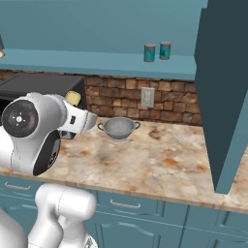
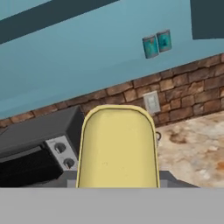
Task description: Pick the cans from the counter and place them in their designated side in the cabinet.
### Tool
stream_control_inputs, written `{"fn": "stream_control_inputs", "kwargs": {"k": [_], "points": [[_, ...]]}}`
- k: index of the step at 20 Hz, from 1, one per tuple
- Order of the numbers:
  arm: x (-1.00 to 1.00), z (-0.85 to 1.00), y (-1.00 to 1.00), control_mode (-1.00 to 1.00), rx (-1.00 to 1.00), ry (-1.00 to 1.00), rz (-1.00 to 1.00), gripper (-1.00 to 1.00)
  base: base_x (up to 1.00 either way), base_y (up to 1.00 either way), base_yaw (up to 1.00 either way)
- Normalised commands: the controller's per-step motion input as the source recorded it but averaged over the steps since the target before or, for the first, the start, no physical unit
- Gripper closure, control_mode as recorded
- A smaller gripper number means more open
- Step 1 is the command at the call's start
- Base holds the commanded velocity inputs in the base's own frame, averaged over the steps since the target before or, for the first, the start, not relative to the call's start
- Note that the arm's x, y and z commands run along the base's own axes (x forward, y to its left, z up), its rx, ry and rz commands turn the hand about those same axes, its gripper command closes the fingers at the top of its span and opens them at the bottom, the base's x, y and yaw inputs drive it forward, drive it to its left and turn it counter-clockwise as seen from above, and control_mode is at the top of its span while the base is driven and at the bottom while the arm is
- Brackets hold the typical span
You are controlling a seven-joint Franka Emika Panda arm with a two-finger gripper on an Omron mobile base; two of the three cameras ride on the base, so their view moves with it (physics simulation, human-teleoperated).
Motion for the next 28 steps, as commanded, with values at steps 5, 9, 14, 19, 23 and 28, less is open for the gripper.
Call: {"fn": "stream_control_inputs", "kwargs": {"k": [5,9,14,19,23,28], "points": [[0.0,0.29,-0.03,-1.0,0.0,-0.06,0.0,1.0,0.0,0.0,0.0],[0.01,0.31,-0.06,-1.0,0.0,-0.04,0.0,1.0,0.0,0.0,0.0],[0.07,0.27,-0.03,-1.0,0.0,-0.02,0.0,1.0,0.0,0.0,0.0],[0.11,0.2,0.0,-1.0,0.0,-0.01,0.0,1.0,0.0,0.0,0.0],[0.11,0.15,0.0,-1.0,-0.01,-0.02,0.0,1.0,0.0,0.0,0.0],[0.13,0.12,0.0,-1.0,-0.02,-0.03,0.0,1.0,0.0,0.0,0.0]]}}
